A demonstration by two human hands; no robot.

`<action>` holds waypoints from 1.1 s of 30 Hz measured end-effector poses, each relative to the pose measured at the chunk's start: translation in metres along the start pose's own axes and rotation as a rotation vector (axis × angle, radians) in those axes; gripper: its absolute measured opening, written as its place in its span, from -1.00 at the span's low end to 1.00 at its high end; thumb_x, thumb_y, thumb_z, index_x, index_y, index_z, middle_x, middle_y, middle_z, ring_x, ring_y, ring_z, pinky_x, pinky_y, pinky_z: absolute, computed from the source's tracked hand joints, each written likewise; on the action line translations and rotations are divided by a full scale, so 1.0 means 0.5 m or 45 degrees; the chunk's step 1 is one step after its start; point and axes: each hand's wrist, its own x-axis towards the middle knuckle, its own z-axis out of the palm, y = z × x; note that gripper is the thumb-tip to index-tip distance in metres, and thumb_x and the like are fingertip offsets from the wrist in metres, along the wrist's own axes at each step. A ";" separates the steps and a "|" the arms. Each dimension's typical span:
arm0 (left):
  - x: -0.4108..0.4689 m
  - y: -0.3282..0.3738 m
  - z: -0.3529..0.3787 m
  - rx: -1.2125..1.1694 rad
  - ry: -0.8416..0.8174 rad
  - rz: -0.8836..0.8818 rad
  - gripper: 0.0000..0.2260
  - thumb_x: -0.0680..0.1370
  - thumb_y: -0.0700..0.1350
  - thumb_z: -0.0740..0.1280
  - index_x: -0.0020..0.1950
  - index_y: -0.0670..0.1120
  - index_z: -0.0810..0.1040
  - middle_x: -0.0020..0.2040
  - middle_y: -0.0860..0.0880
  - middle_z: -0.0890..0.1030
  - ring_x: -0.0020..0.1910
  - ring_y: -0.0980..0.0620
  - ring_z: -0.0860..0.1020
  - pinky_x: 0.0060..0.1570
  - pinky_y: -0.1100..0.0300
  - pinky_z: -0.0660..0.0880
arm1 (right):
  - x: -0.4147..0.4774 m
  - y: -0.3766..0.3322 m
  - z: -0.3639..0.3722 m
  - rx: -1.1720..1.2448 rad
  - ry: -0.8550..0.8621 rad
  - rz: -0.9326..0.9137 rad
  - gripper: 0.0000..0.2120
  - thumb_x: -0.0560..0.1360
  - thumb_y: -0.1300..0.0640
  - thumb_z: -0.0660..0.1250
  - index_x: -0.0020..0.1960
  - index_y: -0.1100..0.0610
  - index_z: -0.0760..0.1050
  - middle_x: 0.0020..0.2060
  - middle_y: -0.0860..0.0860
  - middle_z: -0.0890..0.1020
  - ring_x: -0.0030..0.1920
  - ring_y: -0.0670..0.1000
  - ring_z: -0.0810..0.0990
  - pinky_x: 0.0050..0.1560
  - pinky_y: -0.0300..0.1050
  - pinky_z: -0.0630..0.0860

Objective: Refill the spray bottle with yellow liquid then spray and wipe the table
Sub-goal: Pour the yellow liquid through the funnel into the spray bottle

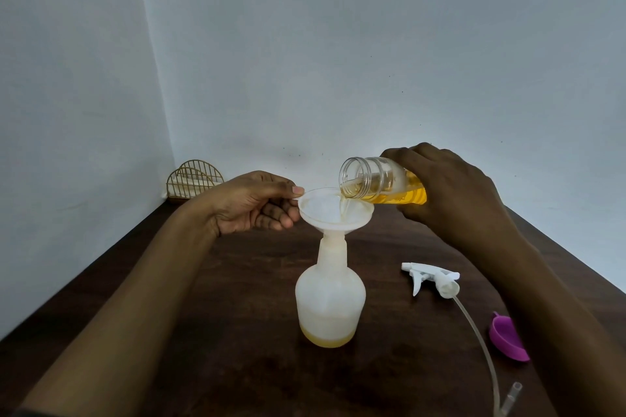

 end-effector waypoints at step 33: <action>-0.005 0.002 0.006 0.018 0.050 -0.004 -0.82 0.27 -0.03 0.46 -0.36 -0.14 0.64 -0.41 -0.10 0.62 -0.52 0.10 0.59 -0.53 0.33 0.52 | -0.001 0.001 0.003 -0.005 0.008 0.002 -0.41 0.28 0.16 0.49 0.27 -0.10 0.43 0.01 -0.08 0.55 -0.04 0.06 0.52 -0.30 -0.14 0.36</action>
